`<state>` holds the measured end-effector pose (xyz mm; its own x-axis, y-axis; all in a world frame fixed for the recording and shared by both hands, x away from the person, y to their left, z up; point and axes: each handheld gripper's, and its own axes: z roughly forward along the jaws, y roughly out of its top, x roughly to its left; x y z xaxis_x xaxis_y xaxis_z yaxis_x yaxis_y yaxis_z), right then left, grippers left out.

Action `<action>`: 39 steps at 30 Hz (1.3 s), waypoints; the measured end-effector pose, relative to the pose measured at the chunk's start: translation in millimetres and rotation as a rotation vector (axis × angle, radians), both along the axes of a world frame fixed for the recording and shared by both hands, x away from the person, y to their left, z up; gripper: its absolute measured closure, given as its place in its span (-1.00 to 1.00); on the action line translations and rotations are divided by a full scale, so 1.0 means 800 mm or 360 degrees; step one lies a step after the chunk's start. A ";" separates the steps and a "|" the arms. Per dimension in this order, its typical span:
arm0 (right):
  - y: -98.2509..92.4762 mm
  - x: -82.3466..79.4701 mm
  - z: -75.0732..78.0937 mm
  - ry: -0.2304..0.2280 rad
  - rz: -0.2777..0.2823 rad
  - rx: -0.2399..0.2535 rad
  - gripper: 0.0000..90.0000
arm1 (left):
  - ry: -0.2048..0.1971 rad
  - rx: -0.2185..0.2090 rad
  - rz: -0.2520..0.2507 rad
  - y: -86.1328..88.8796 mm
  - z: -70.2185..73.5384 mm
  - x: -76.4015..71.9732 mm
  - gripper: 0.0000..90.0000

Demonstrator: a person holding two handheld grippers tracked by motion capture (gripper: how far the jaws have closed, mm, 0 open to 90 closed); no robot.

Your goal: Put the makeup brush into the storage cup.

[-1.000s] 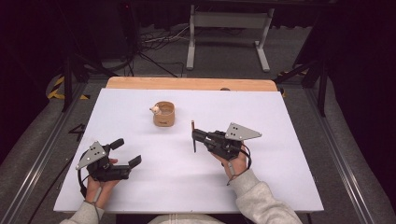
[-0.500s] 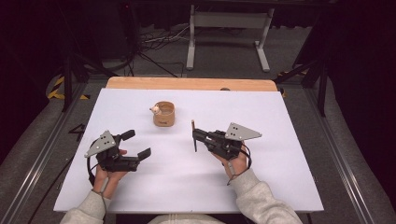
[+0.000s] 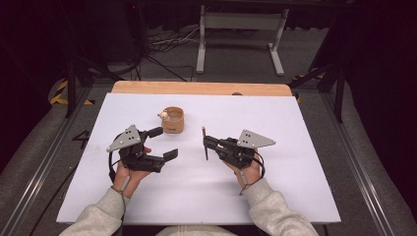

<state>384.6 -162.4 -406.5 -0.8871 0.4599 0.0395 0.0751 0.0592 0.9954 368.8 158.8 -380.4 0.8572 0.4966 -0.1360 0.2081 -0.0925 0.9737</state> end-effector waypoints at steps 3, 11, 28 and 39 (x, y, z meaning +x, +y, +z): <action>0.001 0.000 0.000 0.0000 0.0000 -0.0005 0.86 | -0.0001 -0.0002 -0.0021 -0.009 0.005 0.004 -0.88; 0.005 -0.001 -0.003 -0.0003 0.0005 -0.0019 0.86 | -0.0020 -0.0021 -0.0080 -0.030 0.012 0.007 -0.85; 0.007 -0.002 -0.005 0.0008 0.0012 -0.0032 0.85 | 0.0033 0.0014 -0.0078 -0.071 0.015 0.018 -0.61; 0.007 -0.001 -0.006 0.0008 0.0011 -0.0038 0.85 | 0.0061 0.0006 -0.0081 -0.082 0.009 0.025 -0.22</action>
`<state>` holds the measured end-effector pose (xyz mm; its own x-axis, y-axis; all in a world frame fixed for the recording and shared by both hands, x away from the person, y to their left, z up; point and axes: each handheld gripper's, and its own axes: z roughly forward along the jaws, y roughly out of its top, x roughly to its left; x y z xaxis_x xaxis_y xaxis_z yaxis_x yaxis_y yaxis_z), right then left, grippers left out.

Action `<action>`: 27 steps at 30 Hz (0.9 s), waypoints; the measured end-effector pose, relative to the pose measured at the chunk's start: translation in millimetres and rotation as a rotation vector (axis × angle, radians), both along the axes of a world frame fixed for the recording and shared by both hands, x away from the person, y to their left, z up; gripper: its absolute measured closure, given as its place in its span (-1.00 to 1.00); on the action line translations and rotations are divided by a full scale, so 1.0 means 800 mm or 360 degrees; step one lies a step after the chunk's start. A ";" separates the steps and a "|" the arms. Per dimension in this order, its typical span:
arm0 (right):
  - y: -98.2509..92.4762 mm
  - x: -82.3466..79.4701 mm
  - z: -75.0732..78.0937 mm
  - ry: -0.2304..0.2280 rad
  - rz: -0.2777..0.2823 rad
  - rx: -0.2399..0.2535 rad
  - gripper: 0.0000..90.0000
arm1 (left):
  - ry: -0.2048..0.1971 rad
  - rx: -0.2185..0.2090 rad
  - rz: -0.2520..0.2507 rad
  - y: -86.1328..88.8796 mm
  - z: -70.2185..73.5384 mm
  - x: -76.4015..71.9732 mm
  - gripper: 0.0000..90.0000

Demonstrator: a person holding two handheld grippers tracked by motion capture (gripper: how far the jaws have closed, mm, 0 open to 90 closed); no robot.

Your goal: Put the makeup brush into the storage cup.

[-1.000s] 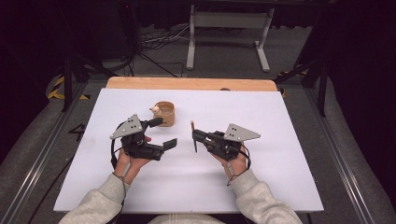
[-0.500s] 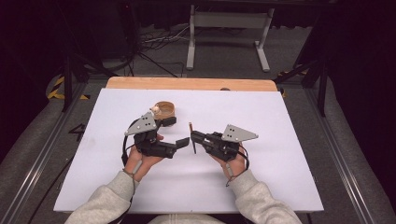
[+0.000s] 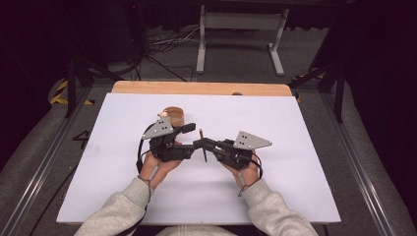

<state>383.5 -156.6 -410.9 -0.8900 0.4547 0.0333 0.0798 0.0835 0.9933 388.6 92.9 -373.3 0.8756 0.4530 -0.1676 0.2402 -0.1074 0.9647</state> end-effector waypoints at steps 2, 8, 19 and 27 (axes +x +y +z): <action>0.000 0.000 0.000 -0.0003 -0.0002 -0.0004 0.85 | -0.0001 -0.0002 0.0006 0.000 -0.001 0.000 -0.08; 0.000 -0.001 0.001 -0.0002 -0.0001 -0.0007 0.85 | -0.0025 0.0004 0.0024 0.000 -0.001 -0.001 0.18; 0.001 -0.001 0.000 0.0000 -0.0003 -0.0009 0.85 | -0.0027 -0.0001 0.0035 0.000 -0.002 -0.003 0.62; 0.000 0.000 0.000 0.0004 -0.0009 -0.0003 0.85 | -0.0045 0.0013 0.0026 -0.002 -0.002 -0.005 0.81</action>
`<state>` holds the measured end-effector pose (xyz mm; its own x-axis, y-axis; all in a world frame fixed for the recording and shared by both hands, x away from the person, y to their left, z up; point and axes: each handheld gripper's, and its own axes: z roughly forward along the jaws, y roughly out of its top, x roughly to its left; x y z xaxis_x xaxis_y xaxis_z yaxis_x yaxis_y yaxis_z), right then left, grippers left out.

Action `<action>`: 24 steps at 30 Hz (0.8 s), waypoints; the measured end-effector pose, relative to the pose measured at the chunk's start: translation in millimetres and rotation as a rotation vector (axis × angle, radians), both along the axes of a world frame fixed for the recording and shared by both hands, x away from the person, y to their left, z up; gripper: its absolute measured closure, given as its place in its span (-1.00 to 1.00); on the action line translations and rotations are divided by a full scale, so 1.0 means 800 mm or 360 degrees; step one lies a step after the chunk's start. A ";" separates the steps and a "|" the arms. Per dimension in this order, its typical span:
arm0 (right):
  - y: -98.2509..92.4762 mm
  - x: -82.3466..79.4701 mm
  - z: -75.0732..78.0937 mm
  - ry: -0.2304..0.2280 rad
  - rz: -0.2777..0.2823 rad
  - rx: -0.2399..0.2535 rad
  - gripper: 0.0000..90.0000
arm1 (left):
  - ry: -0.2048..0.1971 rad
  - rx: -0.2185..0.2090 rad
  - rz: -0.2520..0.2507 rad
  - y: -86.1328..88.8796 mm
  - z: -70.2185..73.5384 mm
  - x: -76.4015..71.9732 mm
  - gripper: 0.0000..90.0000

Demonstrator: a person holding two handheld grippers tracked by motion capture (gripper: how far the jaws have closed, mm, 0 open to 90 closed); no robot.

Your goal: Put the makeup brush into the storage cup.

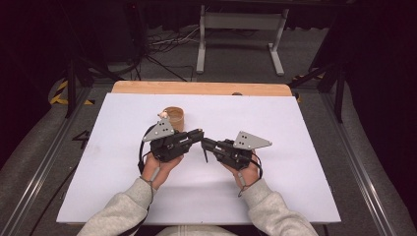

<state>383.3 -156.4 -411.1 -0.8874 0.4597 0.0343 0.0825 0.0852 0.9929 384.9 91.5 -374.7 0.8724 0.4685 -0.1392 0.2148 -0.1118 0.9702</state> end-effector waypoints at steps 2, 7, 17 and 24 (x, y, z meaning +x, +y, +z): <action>0.000 0.000 0.000 0.0001 0.0001 0.0001 0.85 | -0.0009 0.0006 0.0000 0.000 0.000 -0.001 0.82; 0.000 0.000 0.000 -0.0001 0.0003 -0.0001 0.85 | -0.0015 0.0010 -0.0006 -0.001 0.001 -0.002 0.84; 0.000 0.001 -0.001 0.0015 0.0019 0.0006 0.81 | -0.0035 0.0031 -0.0024 -0.002 0.001 -0.002 0.86; -0.002 0.003 0.000 0.0056 0.0060 0.0040 0.24 | -0.0048 0.0030 0.0001 0.001 0.008 -0.002 0.86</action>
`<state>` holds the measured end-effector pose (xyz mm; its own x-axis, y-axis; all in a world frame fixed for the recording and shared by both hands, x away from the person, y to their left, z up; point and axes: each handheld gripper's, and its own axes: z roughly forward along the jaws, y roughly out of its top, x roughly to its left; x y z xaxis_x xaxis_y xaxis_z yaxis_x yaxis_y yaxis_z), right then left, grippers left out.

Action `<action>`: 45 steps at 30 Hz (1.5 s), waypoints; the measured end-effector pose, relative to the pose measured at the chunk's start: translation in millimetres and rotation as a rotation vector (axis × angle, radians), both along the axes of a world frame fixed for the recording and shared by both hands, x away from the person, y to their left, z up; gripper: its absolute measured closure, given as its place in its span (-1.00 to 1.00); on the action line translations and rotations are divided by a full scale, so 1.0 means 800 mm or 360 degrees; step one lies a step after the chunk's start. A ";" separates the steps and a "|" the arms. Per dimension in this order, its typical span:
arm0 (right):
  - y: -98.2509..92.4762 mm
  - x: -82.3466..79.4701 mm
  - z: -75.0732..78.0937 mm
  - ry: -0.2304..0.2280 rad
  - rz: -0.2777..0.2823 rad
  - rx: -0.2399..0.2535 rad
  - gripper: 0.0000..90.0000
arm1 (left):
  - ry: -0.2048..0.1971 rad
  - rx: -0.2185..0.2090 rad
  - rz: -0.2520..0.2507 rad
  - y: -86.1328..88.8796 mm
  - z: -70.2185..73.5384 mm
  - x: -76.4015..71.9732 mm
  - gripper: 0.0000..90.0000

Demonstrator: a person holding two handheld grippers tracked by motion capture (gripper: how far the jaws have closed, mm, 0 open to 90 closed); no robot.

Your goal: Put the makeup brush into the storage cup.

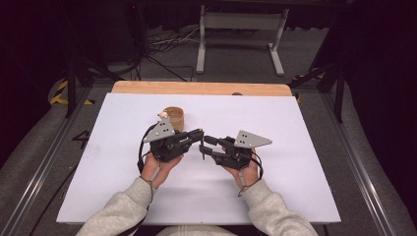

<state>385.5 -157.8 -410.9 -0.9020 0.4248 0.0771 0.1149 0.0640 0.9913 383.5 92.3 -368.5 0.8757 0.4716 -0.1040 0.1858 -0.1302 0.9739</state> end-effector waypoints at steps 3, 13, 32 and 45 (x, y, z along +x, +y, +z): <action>-0.002 -0.001 0.003 0.0004 -0.0003 0.0003 -0.05 | -0.0014 -0.0006 0.0015 0.002 0.004 0.002 0.86; -0.017 -0.009 0.015 -0.0020 -0.0053 -0.0037 -0.76 | -0.0021 -0.0010 0.0090 0.017 0.019 0.013 0.86; -0.055 -0.011 0.011 0.0035 -0.0157 -0.0126 -1.00 | -0.0062 -0.0034 0.0338 0.051 0.041 0.037 0.86; -0.060 -0.017 0.005 0.0061 -0.0153 -0.0162 -1.00 | -0.0069 -0.0035 0.0536 0.066 0.046 0.060 0.86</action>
